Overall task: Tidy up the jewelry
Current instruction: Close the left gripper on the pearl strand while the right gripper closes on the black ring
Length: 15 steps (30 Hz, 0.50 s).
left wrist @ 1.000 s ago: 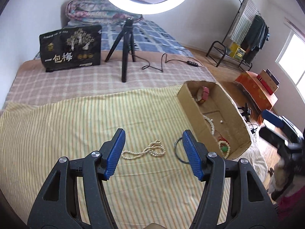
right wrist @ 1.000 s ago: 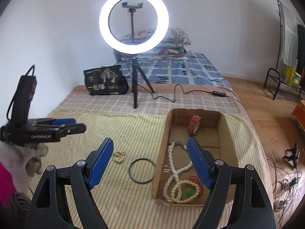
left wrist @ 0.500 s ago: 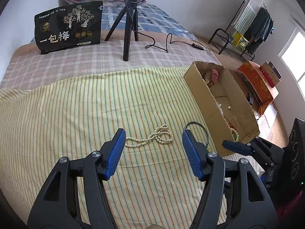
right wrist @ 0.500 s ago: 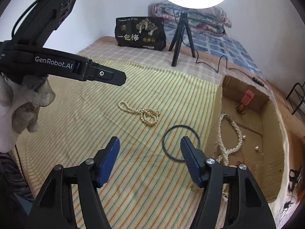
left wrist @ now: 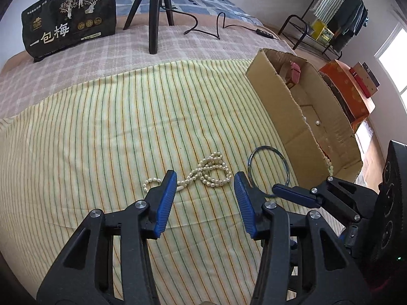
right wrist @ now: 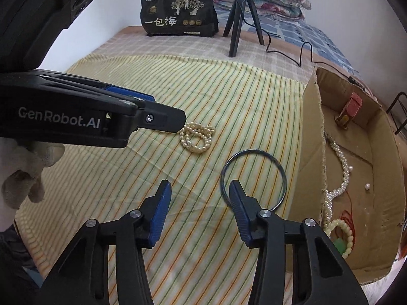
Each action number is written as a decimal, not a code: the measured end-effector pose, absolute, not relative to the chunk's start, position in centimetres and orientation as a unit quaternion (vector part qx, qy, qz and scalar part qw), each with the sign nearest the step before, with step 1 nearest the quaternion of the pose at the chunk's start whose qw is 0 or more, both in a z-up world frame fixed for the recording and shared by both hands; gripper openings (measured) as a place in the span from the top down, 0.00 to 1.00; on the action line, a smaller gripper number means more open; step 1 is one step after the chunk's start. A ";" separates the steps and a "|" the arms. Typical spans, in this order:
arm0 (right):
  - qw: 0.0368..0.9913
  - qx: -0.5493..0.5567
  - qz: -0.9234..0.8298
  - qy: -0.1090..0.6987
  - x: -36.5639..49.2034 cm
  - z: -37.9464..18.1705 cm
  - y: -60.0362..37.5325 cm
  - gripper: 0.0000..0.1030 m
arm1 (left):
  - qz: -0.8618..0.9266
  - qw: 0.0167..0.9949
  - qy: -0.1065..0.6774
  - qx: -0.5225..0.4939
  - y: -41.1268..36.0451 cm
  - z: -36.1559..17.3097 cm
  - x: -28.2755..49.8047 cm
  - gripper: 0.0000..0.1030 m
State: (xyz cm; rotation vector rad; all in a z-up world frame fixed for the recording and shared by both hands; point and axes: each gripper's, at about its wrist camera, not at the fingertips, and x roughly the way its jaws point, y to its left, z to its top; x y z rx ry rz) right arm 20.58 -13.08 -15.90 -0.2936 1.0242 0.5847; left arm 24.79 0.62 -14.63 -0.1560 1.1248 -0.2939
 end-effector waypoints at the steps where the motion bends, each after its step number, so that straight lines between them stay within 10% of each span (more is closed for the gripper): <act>1: 0.819 -0.141 0.276 0.483 20.5 -16.1 -13.0 0.58 | -0.140 0.831 0.533 -0.076 0.6 -14.8 24.9 0.53; 15: 0.821 -0.132 0.262 0.490 21.1 -17.2 -13.0 0.66 | -0.141 0.820 0.551 -0.065 -0.4 -17.0 26.2 0.58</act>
